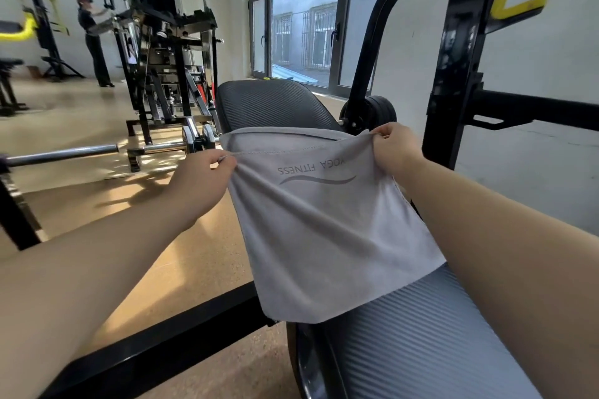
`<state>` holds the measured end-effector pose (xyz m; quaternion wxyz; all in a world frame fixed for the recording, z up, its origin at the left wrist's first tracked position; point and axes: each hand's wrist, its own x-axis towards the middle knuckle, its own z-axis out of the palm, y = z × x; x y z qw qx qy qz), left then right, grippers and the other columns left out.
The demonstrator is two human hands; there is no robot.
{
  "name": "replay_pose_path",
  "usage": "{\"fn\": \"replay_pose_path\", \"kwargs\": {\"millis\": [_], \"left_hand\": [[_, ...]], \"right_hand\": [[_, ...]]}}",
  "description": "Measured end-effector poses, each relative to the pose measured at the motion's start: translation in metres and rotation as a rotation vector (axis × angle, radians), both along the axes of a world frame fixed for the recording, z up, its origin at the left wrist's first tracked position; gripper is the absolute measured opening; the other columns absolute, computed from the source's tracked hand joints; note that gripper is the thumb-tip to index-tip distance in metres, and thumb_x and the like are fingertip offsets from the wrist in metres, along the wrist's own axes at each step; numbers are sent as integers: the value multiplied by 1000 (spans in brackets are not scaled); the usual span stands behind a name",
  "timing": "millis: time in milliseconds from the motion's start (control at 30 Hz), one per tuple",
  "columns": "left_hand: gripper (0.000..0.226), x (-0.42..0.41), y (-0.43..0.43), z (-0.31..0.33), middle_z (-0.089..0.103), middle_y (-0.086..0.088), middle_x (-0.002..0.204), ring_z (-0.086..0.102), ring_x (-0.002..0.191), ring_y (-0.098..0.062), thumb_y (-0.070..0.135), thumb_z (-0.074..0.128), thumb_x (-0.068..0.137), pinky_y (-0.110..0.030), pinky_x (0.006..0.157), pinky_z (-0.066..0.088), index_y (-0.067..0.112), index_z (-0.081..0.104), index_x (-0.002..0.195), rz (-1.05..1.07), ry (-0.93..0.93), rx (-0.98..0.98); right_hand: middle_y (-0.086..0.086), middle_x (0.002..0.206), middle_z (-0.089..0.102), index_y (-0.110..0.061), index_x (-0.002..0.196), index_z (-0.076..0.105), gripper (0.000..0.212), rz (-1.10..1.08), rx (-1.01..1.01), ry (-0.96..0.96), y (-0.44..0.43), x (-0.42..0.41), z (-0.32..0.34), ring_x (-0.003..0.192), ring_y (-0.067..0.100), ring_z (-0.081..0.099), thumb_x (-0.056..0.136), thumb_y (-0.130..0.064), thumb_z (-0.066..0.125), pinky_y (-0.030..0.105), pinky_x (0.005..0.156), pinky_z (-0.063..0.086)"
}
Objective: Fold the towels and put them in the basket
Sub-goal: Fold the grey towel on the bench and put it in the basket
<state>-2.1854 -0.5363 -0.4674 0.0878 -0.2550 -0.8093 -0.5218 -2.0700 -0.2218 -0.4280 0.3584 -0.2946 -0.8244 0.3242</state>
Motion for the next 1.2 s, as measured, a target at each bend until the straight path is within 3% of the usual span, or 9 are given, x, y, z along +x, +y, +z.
{"fn": "replay_pose_path", "kwargs": {"millis": [67, 267, 400, 600, 700, 767, 867, 1067, 1200], "left_hand": [[29, -4, 6, 3, 66, 6, 113, 61, 95, -17, 36, 51, 104, -33, 81, 51, 24, 69, 124, -18, -93, 102], [26, -12, 21, 20, 68, -7, 109, 60, 88, -22, 36, 54, 103, -30, 68, 48, 25, 70, 121, -48, -247, 265], [29, -13, 22, 21, 62, -24, 131, 64, 105, -36, 31, 56, 102, -47, 94, 51, 17, 72, 123, -5, -251, 256], [17, -9, 15, 28, 61, -9, 86, 56, 82, -26, 31, 65, 97, -48, 77, 55, 25, 74, 84, -23, -317, 361], [18, -1, 7, 32, 63, -4, 82, 59, 80, -24, 29, 67, 97, -49, 81, 57, 23, 74, 81, -43, -314, 383], [16, 3, 0, 33, 64, -5, 82, 59, 75, -22, 28, 67, 97, -43, 74, 56, 21, 75, 86, -66, -317, 384], [11, 9, -13, 35, 71, 2, 80, 68, 61, -13, 25, 67, 98, -28, 54, 57, 19, 76, 97, -104, -349, 395], [21, 37, -32, 46, 77, 1, 77, 73, 66, -10, 13, 65, 98, -23, 56, 56, 17, 81, 86, -256, -413, 455], [20, 62, -50, 54, 78, -3, 84, 74, 73, -14, 12, 66, 98, -24, 60, 58, 17, 82, 87, -275, -396, 483]], "right_hand": [[-7, 90, 66, -26, 99, 70, 24, 39, -57, -5, 0, -7, 0, 95, 20, 60, 96, -16, 48, 27, 82, 48], [0, 89, 70, -23, 95, 74, 18, 167, -391, -2, -3, -22, 2, 78, 17, 63, 94, -17, 57, 23, 59, 47], [-2, 82, 70, -24, 84, 73, 18, 198, -504, -2, -1, -22, -2, 71, 15, 61, 94, -14, 62, 25, 60, 50], [7, 71, 72, -8, 106, 77, 19, 221, -569, 190, 2, -7, 6, 60, 15, 67, 95, -4, 62, 23, 54, 56], [10, 67, 71, -3, 95, 71, 14, 328, -708, 29, -3, 9, 19, 56, 17, 69, 99, -7, 59, 24, 51, 55], [11, 78, 72, -4, 96, 67, 18, 426, -754, -95, -6, 21, 25, 65, 17, 71, 103, -10, 52, 27, 63, 59], [16, 107, 69, -1, 119, 67, 24, 425, -747, -76, -7, 40, 34, 97, 24, 64, 104, -12, 52, 37, 99, 53], [11, 86, 62, -6, 97, 67, 21, 490, -671, -193, -23, 88, 50, 75, 18, 55, 105, -8, 47, 30, 78, 46], [13, 84, 71, -6, 91, 68, 25, 461, -627, -239, -39, 119, 60, 76, 23, 66, 105, -4, 48, 37, 77, 56]]}}
